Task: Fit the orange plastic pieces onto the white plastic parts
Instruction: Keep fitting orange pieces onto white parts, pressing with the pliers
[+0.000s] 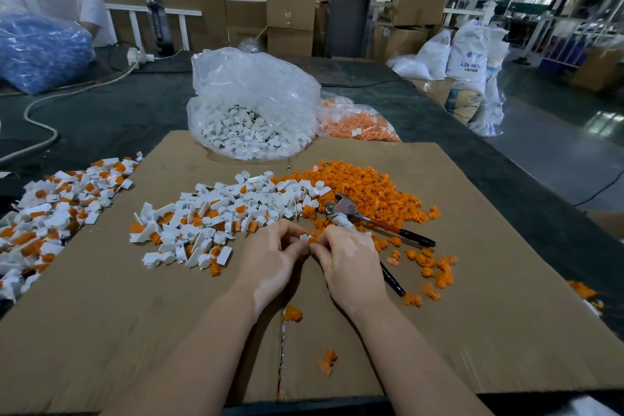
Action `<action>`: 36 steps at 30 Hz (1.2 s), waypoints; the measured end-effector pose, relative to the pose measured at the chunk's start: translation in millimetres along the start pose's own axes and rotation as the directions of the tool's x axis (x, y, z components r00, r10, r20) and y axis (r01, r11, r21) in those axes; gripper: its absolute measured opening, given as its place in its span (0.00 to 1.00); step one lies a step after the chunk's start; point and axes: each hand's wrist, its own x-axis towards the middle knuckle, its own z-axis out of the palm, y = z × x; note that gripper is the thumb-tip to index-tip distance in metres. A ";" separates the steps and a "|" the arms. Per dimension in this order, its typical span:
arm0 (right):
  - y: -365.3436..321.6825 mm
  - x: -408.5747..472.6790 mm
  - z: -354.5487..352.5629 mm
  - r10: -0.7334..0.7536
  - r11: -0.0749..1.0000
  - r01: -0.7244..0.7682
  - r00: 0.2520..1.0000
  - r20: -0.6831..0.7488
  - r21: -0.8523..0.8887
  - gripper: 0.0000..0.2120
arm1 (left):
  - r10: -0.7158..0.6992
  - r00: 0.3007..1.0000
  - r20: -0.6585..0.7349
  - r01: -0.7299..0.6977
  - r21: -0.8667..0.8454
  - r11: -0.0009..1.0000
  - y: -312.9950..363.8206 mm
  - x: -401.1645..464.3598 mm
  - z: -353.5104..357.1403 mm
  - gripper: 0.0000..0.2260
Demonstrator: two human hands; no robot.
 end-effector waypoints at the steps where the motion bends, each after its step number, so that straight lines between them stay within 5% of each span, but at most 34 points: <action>1: 0.1 0.1 0.4 -0.003 1.000 0.003 1.000 -0.002 0.008 0.08 | 0.004 1.000 -0.007 -0.004 0.003 1.000 -0.6 0.4 0.4 0.03; 36: 3.0 0.7 2.2 0.000 1.000 -0.001 1.000 0.027 0.008 0.06 | -0.009 1.000 -0.017 0.010 0.032 0.999 -0.4 0.4 0.4 0.01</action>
